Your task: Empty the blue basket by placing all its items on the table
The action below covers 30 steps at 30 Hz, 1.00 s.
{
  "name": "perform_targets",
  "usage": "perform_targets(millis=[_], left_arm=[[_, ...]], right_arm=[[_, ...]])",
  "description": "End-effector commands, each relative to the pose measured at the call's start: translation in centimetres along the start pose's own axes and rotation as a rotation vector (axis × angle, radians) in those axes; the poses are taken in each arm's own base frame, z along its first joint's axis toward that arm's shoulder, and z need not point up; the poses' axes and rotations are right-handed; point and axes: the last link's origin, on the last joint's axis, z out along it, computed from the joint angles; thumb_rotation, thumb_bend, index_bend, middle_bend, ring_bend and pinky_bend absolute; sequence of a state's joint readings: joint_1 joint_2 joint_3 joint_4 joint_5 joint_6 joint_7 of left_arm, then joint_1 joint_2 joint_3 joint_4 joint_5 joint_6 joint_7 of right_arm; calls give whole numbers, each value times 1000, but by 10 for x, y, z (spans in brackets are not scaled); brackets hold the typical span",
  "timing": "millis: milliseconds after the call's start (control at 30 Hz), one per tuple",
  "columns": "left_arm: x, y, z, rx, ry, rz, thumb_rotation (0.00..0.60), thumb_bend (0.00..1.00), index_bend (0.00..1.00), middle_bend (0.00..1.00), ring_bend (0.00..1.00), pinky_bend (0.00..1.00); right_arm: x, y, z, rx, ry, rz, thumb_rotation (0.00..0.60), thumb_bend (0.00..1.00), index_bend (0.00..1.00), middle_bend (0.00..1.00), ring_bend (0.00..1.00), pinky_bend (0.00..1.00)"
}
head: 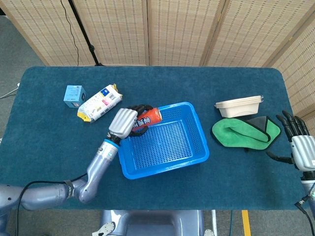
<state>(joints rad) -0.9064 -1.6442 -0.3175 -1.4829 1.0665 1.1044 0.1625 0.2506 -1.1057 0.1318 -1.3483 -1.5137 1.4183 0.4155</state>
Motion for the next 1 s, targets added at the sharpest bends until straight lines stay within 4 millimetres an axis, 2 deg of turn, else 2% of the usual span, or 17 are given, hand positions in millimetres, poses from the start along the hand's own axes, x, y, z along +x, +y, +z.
perform_targets(millis=[33,167,200,333,533,567,633,700,767,867,1000], left_arm=[[35,-35,-5,95,69,14,600,522,618,467,448,490],[36,-76,-17,199,24,29,600,516,614,467,448,490],[30,-89,-24,233,-5,28,600,516,613,467,448,490],[12,-120,-44,295,-83,46,600,506,603,467,443,490],[-3,-144,-63,374,-110,69,600,501,578,440,409,488],[-6,-148,-65,395,-129,78,600,495,551,400,370,471],[-10,-152,-69,422,-181,94,600,473,411,241,218,380],[-12,-153,-70,432,-219,113,600,443,134,37,32,221],[-10,-151,-71,425,-231,99,600,418,15,0,0,114],[0,-148,-74,404,-231,82,600,351,0,0,0,15],[22,-142,-87,360,-169,51,600,208,0,0,0,0]], right_arm=[[0,-1,-1,5,0,0,600,0,0,0,0,0],[-1,-3,-1,9,-2,0,600,0,0,0,0,0],[-1,-3,-1,10,-3,0,600,0,0,0,0,0],[-2,-4,-1,10,-8,-1,600,0,0,0,0,0],[-3,-5,0,13,-13,0,600,0,0,0,0,0],[-3,-5,0,13,-14,1,600,0,0,0,0,0],[-3,-4,0,12,-13,2,600,0,0,0,0,0],[-2,-4,-1,13,-12,4,600,0,0,0,0,0],[-1,-4,-1,13,-9,6,600,0,0,0,0,0],[-1,-5,-1,15,-7,10,600,0,0,0,0,0],[1,-6,-2,19,0,12,600,0,0,0,0,0]])
